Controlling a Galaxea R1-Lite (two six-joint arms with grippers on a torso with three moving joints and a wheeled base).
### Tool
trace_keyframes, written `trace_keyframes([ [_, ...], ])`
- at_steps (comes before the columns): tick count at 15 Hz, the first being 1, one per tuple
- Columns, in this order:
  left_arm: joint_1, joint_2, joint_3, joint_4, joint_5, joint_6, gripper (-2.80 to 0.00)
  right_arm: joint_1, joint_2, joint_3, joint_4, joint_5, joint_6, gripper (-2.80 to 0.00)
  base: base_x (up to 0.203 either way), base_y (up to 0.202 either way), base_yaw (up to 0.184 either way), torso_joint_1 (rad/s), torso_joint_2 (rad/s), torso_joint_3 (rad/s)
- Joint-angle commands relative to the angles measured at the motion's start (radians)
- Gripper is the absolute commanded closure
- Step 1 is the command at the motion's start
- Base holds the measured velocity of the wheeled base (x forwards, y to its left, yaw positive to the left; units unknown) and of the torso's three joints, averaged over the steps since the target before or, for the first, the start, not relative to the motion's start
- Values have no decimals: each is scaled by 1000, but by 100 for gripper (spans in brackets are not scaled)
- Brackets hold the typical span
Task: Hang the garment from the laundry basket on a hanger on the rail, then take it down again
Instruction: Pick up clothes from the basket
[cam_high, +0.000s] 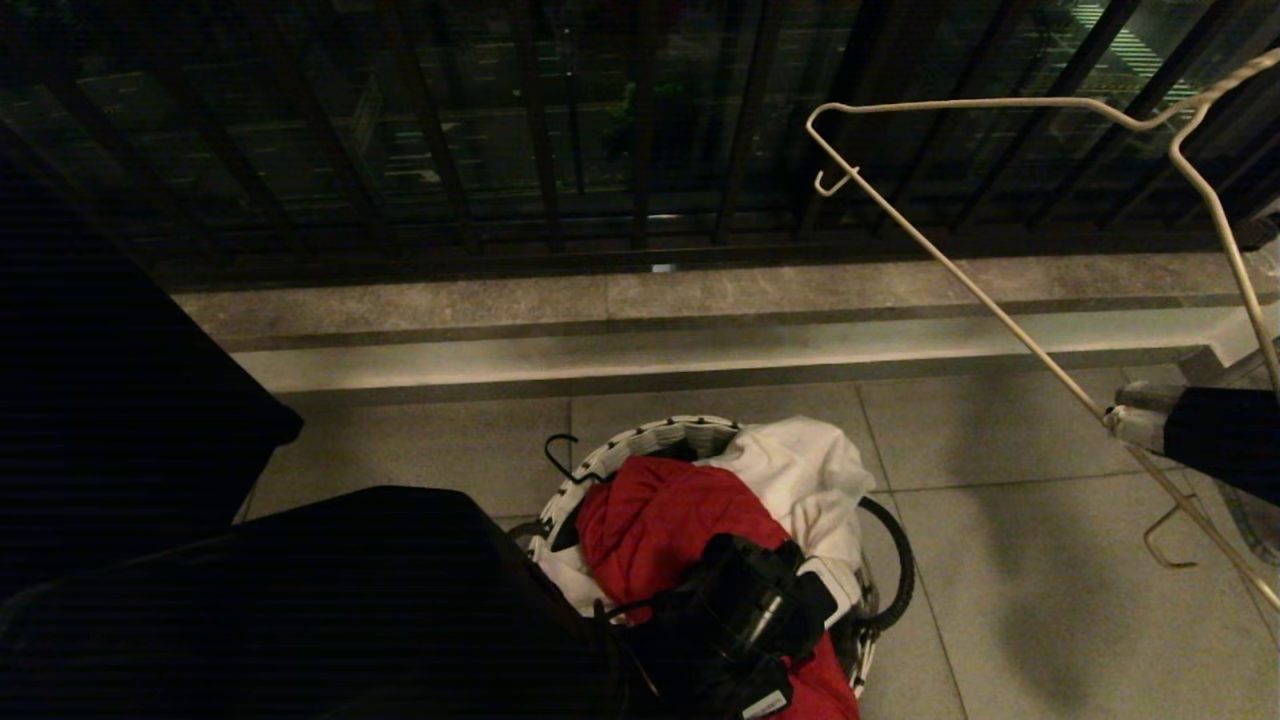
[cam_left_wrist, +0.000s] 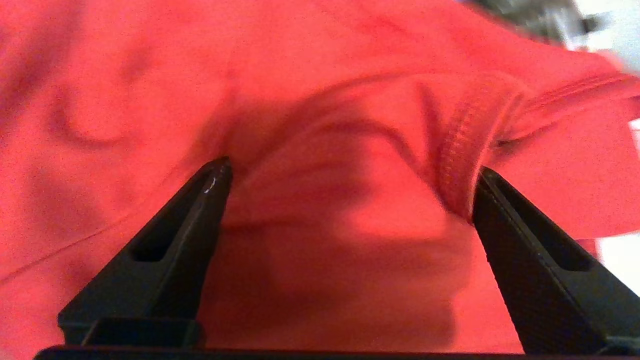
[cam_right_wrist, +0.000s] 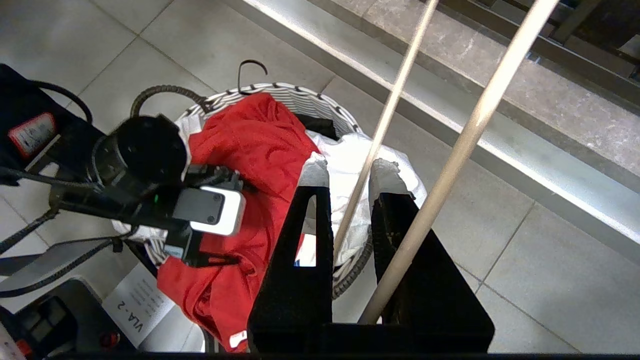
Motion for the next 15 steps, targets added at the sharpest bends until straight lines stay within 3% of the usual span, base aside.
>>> trace_keyframes([
  [1,1,-19,4,-5,63,12,-280,-1,-4,0,0,3,-2,0,0,0,0,0,0,0],
  [4,-1,-8,3,-72,90,29,-280,-1,-5,0,0,3,-2,0,0,0,0,0,0,0],
  [8,-1,80,6,-284,138,134,-280,-1,-5,-1,0,3,-2,0,0,0,0,0,0,0],
  [15,-39,70,60,-293,130,134,-280,-2,-4,-3,0,3,-2,0,0,0,0,0,0,0],
])
